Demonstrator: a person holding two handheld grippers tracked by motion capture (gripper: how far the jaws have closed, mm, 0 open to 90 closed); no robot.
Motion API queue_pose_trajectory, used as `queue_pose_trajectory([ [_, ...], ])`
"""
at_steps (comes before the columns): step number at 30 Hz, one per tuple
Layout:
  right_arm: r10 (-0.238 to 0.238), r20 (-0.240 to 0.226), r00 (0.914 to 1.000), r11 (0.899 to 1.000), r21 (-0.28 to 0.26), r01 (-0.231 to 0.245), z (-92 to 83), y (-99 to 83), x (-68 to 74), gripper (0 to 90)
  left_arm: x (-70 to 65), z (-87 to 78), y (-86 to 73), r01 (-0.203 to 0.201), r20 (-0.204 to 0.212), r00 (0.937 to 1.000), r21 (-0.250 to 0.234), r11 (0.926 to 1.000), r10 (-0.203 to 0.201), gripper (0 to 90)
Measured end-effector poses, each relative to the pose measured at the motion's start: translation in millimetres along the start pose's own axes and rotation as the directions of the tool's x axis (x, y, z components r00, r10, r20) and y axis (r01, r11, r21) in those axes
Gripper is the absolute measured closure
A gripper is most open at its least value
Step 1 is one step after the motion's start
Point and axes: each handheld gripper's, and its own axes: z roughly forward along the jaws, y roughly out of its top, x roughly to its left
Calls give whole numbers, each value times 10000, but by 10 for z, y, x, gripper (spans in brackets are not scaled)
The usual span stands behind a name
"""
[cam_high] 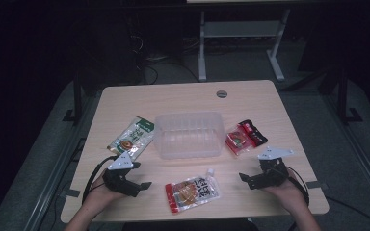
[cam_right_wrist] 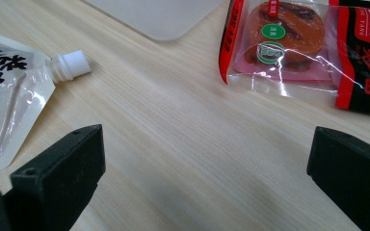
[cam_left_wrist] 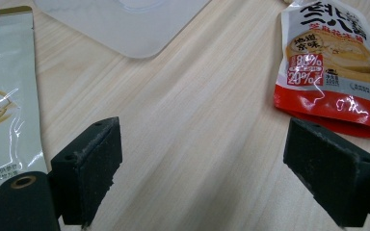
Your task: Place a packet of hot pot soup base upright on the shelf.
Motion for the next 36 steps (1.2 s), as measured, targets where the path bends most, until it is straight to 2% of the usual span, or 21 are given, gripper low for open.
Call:
queue_pose_trajectory([
  [6, 89, -78, 9999, 10000, -27, -89, -27, 2, -18, 32, 11, -7, 2, 126, -9, 9999, -33, 9999, -126, 130],
  [7, 153, -69, 9999, 9999, -38, -153, -40, 14, -17, 65, 11, -12, 1, 256, 12, 9997, -95, 9996, -256, 130],
  [12, 172, -44, 9998, 9997, 167, -172, -57, 63, -15, 144, 10, -26, -3, 285, 34, 9996, -117, 9995, -284, 130],
  [14, 440, 96, 9990, 9985, 310, -443, -40, 118, -35, 218, 16, -26, -4, 288, 49, 9996, -121, 9995, -287, 130],
  [16, 581, 73, 9983, 9979, 277, -583, -33, 139, -49, 236, 21, -25, -4, 342, 83, 9994, -189, 9992, -341, 130],
  [18, 673, 188, 9976, 9975, 184, -677, -18, 209, -85, 326, 33, -28, -3, 386, 81, 9992, -282, 9989, -383, 129],
  [19, 673, 188, 9976, 9975, 184, -677, -18, 209, -85, 326, 34, -28, -4, 442, 86, 9990, -330, 9985, -439, 129],
  [21, 680, 179, 9975, 9977, 41, -681, -17, 241, -98, 394, 40, -35, -9, 468, 85, 9989, -356, 9983, -465, 130],
  [23, 543, 268, 9982, 9985, -123, -540, -9, 318, -121, 504, 48, -35, -21, 436, 80, 9990, -349, 9984, -434, 130],
  [24, 543, 268, 9982, 9985, -123, -540, -9, 318, -121, 504, 48, -35, -21, 436, 80, 9990, -349, 9984, -434, 129],
  [25, 498, 239, 9985, 9986, -167, -494, 9, 370, -138, 572, 49, -34, -22, 441, 65, 9990, -386, 9983, -439, 129],
  [30, 455, 178, 9988, 9986, -277, -450, 53, 459, -185, 747, 108, -14, 19, 652, 14, 9979, -478, 9967, -652, 130],
  [32, 468, 80, 9989, 9985, -276, -466, 86, 488, -220, 809, 126, 7, 22, 705, 9, 9975, -567, 9959, -705, 130],
  [34, 472, 111, 9988, 9986, -253, -469, 114, 523, -248, 869, 133, 14, 19, 678, -73, 9976, -455, 9967, -682, 130],
  [36, 402, 120, 9991, 9981, -465, -396, 123, 555, -282, 893, 138, 16, 18, 686, -103, 9976, -453, 9966, -692, 130],
])
